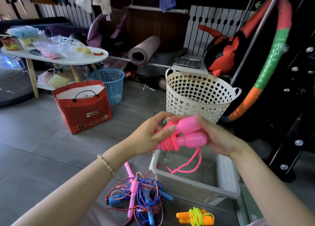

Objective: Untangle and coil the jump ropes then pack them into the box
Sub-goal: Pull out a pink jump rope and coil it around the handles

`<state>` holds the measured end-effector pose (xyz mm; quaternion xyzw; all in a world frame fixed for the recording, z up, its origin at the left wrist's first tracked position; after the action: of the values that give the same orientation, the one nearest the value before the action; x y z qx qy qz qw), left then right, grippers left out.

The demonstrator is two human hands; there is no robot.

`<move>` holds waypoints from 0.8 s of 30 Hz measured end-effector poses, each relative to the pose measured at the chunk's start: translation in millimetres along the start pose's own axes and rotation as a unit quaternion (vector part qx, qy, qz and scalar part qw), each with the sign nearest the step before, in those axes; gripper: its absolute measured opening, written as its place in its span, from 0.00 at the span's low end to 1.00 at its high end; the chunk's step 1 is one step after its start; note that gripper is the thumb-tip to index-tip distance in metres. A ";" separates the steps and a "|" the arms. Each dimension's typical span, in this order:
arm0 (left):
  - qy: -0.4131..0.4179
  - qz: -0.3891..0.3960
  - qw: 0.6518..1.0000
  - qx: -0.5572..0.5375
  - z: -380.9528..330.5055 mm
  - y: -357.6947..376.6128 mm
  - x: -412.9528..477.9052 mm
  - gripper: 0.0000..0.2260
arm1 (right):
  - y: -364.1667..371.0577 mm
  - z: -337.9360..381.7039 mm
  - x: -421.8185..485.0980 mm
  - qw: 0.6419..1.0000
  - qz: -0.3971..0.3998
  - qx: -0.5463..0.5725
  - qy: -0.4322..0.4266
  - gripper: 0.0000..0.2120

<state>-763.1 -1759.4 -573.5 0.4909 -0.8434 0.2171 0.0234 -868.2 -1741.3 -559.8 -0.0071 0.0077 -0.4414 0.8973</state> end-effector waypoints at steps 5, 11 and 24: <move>-0.003 -0.013 0.998 -0.062 1.3 1.0 1.3 0.18 | 2.0 -2.9 -0.8 0.999 -0.016 0.027 -0.036 0.26; -0.077 -0.136 0.976 -0.149 5.5 -22.4 4.5 0.18 | 7.2 -23.6 10.6 0.997 -0.065 0.026 -0.034 0.16; -0.200 -0.322 0.925 0.029 58.6 -73.5 1.0 0.26 | 28.6 -3.2 8.8 0.774 -0.188 -0.604 -0.034 0.13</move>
<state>-691.8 -1814.1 -601.0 0.7694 -0.6208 0.1196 -0.0912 -840.3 -1730.8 -563.6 -0.5639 0.2405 -0.5050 0.6076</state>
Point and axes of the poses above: each hand's wrist, its own x-axis towards the middle knuckle, its own y-axis out of the palm, z = x × y, the point moved 8 cm from there along x, towards the middle knuckle
